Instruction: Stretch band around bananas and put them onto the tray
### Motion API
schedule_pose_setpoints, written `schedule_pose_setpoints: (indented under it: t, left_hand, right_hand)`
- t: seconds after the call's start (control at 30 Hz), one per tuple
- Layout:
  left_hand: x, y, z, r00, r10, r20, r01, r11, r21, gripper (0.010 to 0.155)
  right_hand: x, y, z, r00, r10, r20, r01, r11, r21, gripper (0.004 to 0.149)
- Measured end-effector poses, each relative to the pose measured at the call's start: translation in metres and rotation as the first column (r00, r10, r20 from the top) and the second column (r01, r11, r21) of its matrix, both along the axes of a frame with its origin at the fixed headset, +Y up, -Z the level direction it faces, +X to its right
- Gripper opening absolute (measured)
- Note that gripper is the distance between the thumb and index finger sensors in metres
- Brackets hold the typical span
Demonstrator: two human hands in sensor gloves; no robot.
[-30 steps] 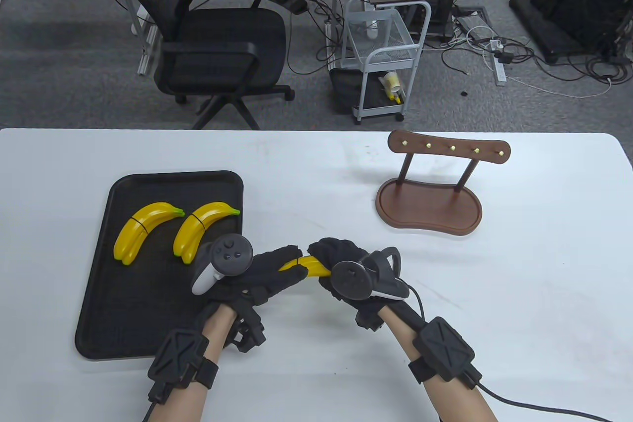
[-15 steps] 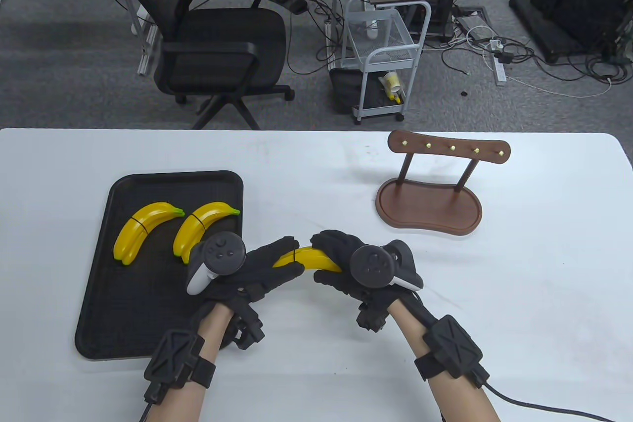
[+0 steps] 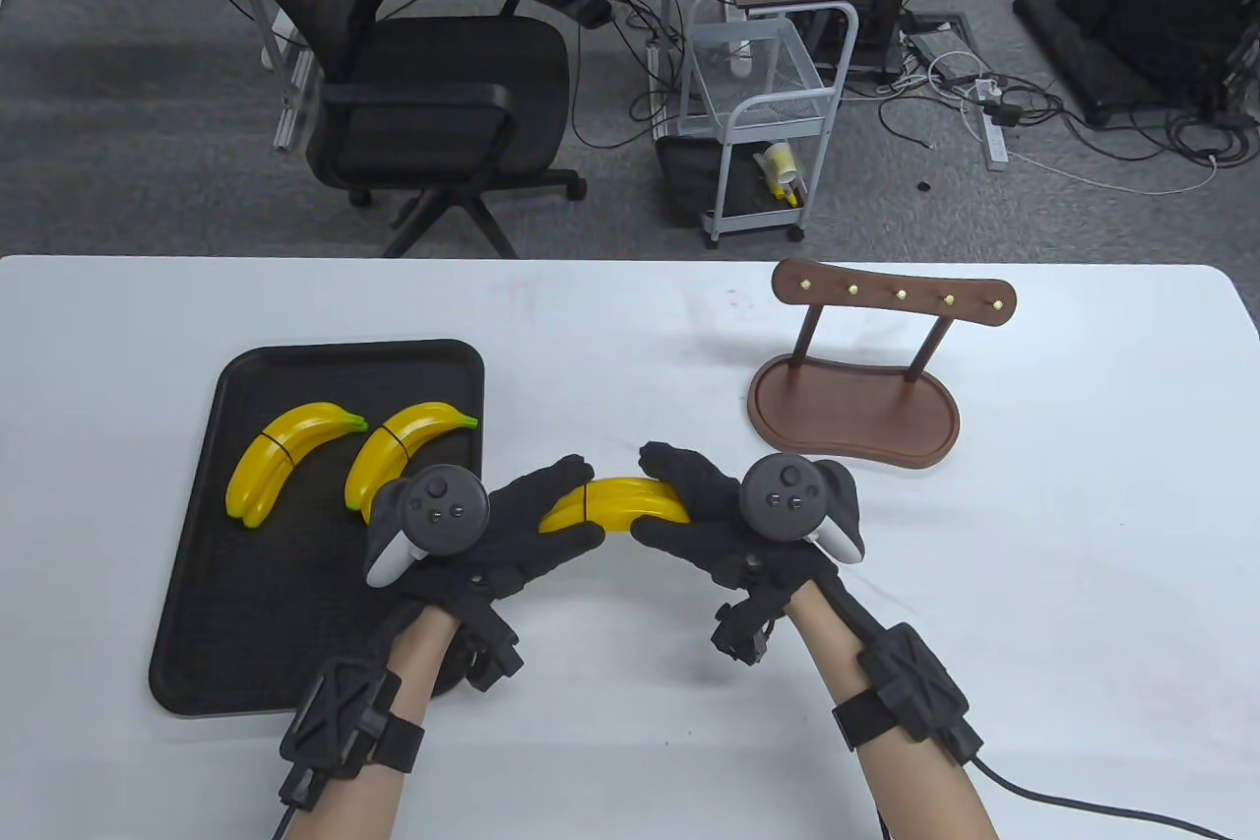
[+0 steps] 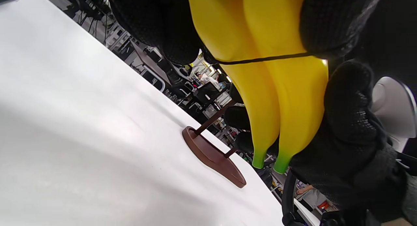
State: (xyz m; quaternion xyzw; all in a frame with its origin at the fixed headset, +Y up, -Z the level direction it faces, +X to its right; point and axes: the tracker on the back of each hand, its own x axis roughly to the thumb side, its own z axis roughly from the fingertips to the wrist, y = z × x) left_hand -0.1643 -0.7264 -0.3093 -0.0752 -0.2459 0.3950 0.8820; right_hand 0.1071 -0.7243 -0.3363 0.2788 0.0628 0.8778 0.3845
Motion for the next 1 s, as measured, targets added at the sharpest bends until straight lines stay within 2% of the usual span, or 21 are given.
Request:
schedule_pose_setpoints:
  t: [0.13,0.53,1.0]
  left_hand:
    - [0.002,0.0,0.001,1.0,-0.004,0.006,0.004,1.0,0.004,0.077]
    - [0.006,0.0,0.001,0.999,-0.05,0.016,0.05,0.999,0.022,0.077]
    - [0.011,-0.003,0.003,0.992,-0.123,0.029,0.121,0.991,0.049,0.079]
  right_hand:
    - [0.0,-0.001,0.0,0.999,-0.036,-0.002,0.036,0.999,-0.01,0.088]
    - [-0.002,0.002,0.003,0.998,-0.059,0.013,0.058,0.995,0.078,0.082]
    - [-0.014,0.003,0.009,0.999,0.034,-0.008,-0.032,0.989,0.141,0.081]
